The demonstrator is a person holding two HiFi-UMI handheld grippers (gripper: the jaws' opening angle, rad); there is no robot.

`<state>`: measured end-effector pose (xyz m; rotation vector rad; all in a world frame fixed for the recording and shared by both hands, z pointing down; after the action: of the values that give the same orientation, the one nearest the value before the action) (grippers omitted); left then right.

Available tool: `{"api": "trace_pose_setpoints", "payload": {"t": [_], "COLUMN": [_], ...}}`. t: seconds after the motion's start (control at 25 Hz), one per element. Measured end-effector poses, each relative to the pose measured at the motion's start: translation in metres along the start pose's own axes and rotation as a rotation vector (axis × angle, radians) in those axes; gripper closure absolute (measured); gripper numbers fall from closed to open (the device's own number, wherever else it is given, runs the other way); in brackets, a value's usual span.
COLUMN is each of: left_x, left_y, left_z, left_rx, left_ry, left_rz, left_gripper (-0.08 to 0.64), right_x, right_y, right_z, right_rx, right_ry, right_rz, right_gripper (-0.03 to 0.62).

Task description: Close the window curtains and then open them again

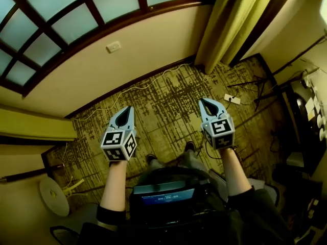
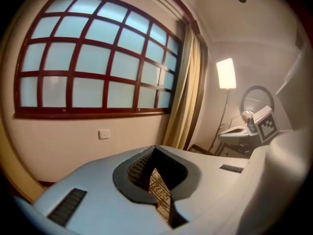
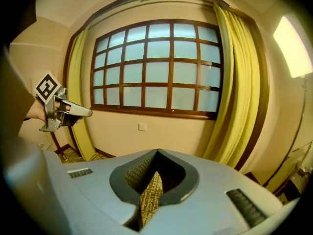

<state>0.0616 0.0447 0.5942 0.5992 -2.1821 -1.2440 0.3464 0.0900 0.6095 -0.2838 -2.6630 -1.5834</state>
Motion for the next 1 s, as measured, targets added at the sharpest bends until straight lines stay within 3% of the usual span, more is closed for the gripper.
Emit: {"api": "trace_pose_setpoints", "payload": {"t": [0.28, 0.48, 1.0], "left_x": [-0.063, -0.094, -0.157], "left_y": [-0.023, -0.028, -0.035], "left_z": [-0.069, -0.1, -0.166], "left_rx": [0.037, 0.056, 0.09], "left_ry": [0.196, 0.269, 0.262], "left_rz": [-0.104, -0.131, -0.118], "left_gripper": [0.555, 0.555, 0.555], "right_x": [-0.075, -0.104, -0.181], "right_y": [0.036, 0.057, 0.068], "right_z": [0.041, 0.056, 0.046], "right_rx": [0.032, 0.047, 0.031], "right_ry": [0.195, 0.254, 0.217], "right_rz": [-0.124, -0.16, -0.144], "right_gripper": [0.592, 0.591, 0.592]}}
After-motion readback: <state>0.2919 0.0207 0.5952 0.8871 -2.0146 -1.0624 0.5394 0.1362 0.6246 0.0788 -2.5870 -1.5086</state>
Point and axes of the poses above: the fingertips, and each gripper's own axes: z backward along the fingers, x to its left, y out of its underside, the point moved 4 cm from there along z, backward along the fingers, and after that the axes turned 9 degrees about y, right-handed, at the moved point
